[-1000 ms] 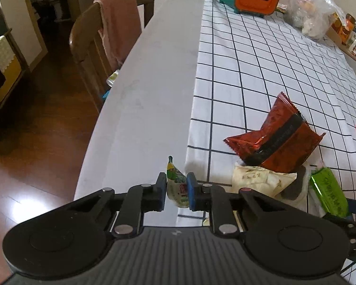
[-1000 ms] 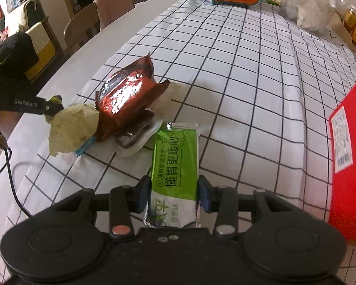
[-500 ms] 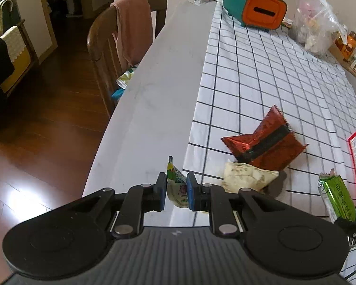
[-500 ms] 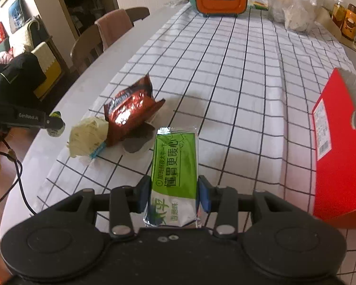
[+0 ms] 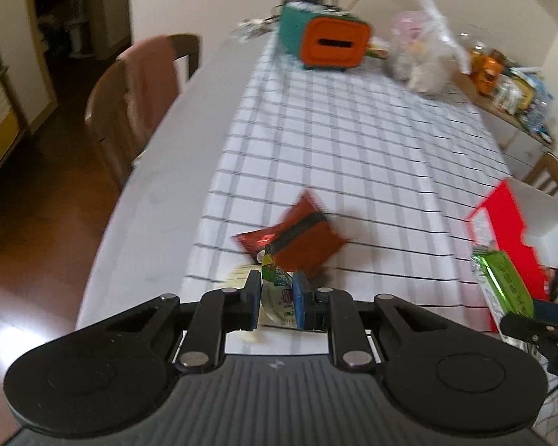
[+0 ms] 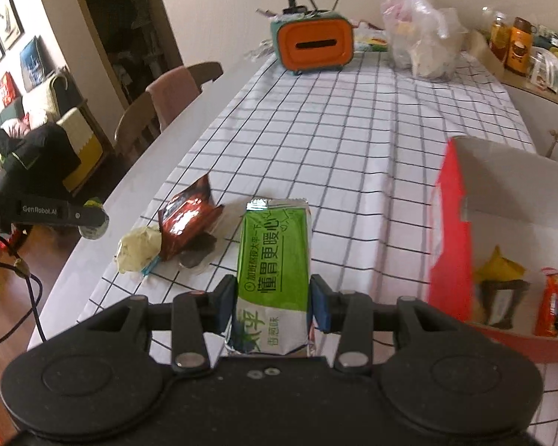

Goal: Organize snacks
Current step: 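Carry the green snack bar and green-capped pouch over the red box with both tools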

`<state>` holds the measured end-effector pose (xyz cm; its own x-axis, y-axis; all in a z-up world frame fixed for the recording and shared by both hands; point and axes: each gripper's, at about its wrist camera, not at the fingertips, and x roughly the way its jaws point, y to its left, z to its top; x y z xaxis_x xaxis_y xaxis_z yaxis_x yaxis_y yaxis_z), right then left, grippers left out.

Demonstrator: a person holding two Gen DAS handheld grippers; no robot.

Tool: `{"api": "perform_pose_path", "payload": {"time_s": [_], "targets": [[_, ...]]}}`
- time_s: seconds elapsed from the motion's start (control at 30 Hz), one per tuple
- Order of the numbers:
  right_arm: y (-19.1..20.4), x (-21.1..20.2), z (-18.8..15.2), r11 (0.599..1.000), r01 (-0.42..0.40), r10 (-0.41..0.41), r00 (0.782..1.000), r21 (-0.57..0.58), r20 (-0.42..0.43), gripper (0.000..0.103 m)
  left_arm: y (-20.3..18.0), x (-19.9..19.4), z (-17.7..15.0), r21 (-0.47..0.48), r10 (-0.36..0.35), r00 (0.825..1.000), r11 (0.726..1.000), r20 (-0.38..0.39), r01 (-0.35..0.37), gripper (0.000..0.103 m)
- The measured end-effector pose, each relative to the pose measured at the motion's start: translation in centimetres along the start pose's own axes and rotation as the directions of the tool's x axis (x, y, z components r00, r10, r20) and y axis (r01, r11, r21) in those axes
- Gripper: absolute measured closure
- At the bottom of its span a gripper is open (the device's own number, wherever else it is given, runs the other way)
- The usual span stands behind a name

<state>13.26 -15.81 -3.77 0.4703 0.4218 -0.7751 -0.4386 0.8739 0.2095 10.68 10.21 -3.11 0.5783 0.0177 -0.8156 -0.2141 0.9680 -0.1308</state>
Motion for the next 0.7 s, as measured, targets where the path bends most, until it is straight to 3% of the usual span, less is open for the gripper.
{"api": "perform_pose_path", "payload": {"time_s": [0.3,0.7], "targets": [[-6.1,-4.4,-0.3,0.999,0.044,-0.046,0.997,0.021,0.061,0.062,-9.8,-1.5,0.3,0.136,-0.076,0.997,0.988,0.032,0.071,0.086],[-16.3,-8.9,-2.1,0.983,0.154,-0.163,0.982,0.096,0.099,0.062,-24.0,-0.5,-0.2,0.296,-0.148,0.989,0.946,0.016,0.136,0.086]]}}
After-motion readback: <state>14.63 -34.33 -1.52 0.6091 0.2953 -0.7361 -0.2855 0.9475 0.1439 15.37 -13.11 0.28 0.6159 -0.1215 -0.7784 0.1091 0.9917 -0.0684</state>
